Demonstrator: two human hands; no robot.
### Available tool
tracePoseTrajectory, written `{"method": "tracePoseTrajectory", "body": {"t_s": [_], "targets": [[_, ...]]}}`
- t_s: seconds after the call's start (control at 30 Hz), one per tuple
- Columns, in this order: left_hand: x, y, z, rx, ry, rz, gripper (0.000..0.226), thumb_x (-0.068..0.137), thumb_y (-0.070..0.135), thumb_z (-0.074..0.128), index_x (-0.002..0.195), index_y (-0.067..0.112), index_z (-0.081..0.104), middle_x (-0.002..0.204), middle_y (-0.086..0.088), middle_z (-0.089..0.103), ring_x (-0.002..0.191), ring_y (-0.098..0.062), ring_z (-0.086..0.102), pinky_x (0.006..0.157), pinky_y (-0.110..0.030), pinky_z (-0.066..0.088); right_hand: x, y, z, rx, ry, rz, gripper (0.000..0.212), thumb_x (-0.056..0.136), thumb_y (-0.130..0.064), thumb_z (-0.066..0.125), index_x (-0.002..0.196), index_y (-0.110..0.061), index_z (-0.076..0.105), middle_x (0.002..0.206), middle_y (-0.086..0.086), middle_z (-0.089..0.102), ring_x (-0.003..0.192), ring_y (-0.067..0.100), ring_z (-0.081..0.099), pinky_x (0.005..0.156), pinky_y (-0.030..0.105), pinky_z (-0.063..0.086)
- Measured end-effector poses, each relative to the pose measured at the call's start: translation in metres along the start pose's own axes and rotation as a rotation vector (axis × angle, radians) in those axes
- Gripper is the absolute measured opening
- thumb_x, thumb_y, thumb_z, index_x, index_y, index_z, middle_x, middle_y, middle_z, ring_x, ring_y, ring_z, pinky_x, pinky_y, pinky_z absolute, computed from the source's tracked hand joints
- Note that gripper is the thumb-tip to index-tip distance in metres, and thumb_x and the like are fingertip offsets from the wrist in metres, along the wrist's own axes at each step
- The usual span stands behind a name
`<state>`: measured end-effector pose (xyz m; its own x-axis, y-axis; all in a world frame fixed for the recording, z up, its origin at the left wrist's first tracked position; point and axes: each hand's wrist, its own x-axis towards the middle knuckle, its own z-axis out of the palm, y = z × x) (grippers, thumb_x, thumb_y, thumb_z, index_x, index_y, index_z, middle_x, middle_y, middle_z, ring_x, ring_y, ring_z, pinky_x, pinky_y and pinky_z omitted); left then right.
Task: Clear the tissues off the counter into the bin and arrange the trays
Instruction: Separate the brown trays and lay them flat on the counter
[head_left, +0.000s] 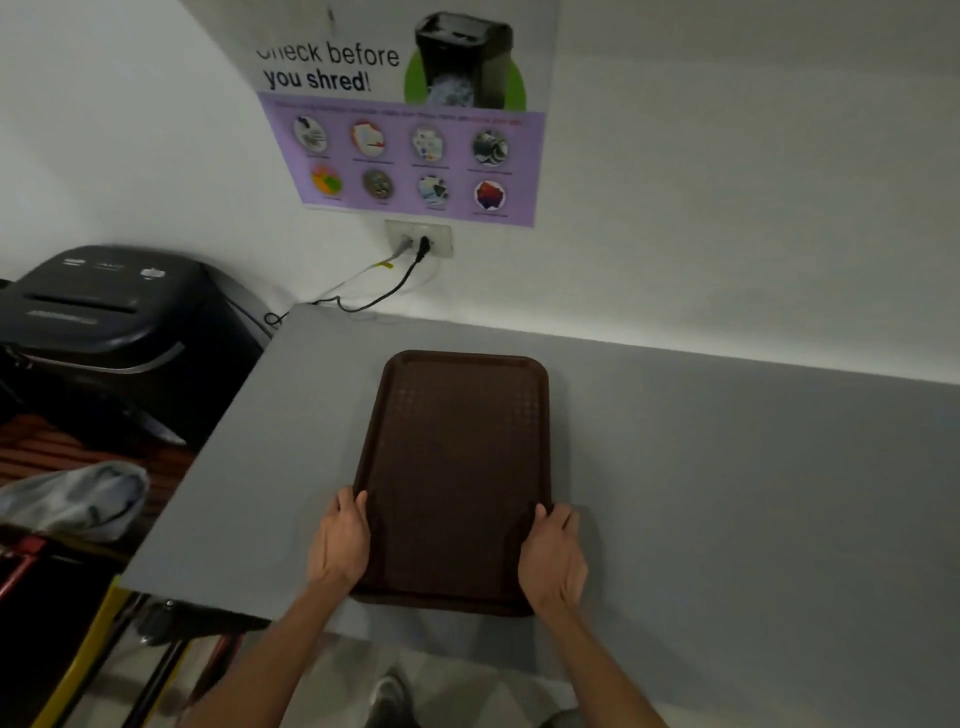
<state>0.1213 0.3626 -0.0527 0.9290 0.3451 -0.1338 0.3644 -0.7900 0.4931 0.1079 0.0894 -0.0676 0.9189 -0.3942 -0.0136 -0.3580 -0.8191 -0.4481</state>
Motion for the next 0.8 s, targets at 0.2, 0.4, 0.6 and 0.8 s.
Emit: {"method": "tracePoseTrajectory", "body": {"t_s": [0.2,0.4,0.6,0.8], "targets": [[0.036,-0.066,-0.055,0.088,-0.094,0.040,0.028,0.112,0.028,0.027,0.110,0.009,0.048,0.114,-0.021,0.060,0.098,-0.043,0.063,0.084,-0.054,0.051,-0.052,-0.080,0.036,-0.010,-0.037,0.053,0.031,0.112,-0.034,0.037,0.102,-0.009,0.053,0.101,0.011,0.059,0.076,0.035,0.070,0.049,0.038,0.045],[0.066,-0.106,-0.087,0.112,-0.089,0.054,0.031,0.111,0.040,0.024,0.103,0.015,0.043,0.109,-0.016,0.059,0.089,-0.040,0.064,0.071,-0.050,0.051,-0.076,-0.132,0.060,-0.016,0.003,0.090,0.024,0.113,-0.033,0.041,0.106,-0.011,0.049,0.104,0.011,0.057,0.072,0.037,0.072,0.050,0.042,0.048],[0.090,-0.133,-0.111,0.125,-0.093,0.070,0.031,0.111,0.039,0.026,0.100,0.015,0.042,0.106,-0.017,0.058,0.089,-0.041,0.063,0.073,-0.053,0.052,-0.085,-0.171,0.077,-0.005,-0.068,0.122,0.026,0.113,-0.037,0.034,0.110,-0.014,0.045,0.111,0.011,0.055,0.088,0.039,0.073,0.061,0.046,0.053],[0.113,-0.162,-0.133,-0.053,-0.136,-0.020,0.033,0.111,0.029,0.036,0.130,0.003,0.048,0.129,-0.023,0.055,0.110,-0.044,0.059,0.085,-0.050,0.049,-0.092,-0.193,0.082,0.118,-0.172,0.113,0.037,0.113,-0.038,0.034,0.144,-0.019,0.043,0.134,0.010,0.053,0.113,0.041,0.067,0.087,0.052,0.054]]}}
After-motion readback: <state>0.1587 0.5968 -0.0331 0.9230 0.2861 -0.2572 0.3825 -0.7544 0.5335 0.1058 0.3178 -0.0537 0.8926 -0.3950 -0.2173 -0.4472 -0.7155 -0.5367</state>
